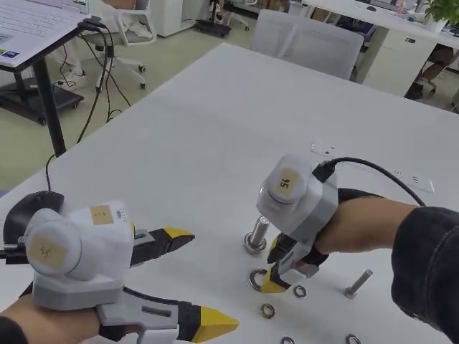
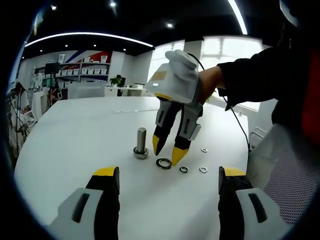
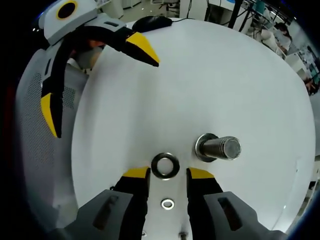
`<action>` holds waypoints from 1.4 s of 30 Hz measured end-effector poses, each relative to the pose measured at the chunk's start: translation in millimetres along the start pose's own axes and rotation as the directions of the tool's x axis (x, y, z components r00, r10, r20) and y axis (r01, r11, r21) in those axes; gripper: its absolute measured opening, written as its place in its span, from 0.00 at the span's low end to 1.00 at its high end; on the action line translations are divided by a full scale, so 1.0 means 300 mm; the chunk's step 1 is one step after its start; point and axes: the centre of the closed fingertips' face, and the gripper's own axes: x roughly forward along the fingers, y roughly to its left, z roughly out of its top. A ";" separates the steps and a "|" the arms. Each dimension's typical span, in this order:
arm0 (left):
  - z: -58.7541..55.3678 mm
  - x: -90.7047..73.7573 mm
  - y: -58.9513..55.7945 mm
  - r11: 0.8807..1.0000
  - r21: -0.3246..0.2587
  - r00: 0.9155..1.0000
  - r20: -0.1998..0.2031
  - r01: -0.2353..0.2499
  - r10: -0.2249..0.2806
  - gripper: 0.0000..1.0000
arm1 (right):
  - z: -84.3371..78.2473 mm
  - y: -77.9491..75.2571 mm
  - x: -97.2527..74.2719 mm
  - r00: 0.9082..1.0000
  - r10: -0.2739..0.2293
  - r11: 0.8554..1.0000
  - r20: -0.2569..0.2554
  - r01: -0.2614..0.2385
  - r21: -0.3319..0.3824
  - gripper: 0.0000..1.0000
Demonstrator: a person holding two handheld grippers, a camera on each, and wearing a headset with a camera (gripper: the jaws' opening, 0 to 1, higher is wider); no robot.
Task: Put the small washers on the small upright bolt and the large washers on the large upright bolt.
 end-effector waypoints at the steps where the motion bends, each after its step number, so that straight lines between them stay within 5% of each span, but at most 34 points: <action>1: 0.000 0.000 0.000 1.000 0.001 1.000 0.001 -0.001 0.001 0.81 | 0.003 0.004 0.003 1.000 0.002 1.000 0.003 -0.002 -0.002 0.31; 15: -0.006 -0.002 -0.005 1.000 0.000 1.000 0.001 -0.001 0.001 0.81 | 0.006 0.018 0.021 0.999 -0.029 0.998 -0.019 0.028 -0.048 0.30; 42: -0.003 -0.001 -0.013 1.000 -0.006 1.000 -0.001 0.008 -0.008 0.80 | 0.004 0.017 0.014 0.999 -0.038 0.999 -0.013 0.037 -0.032 0.25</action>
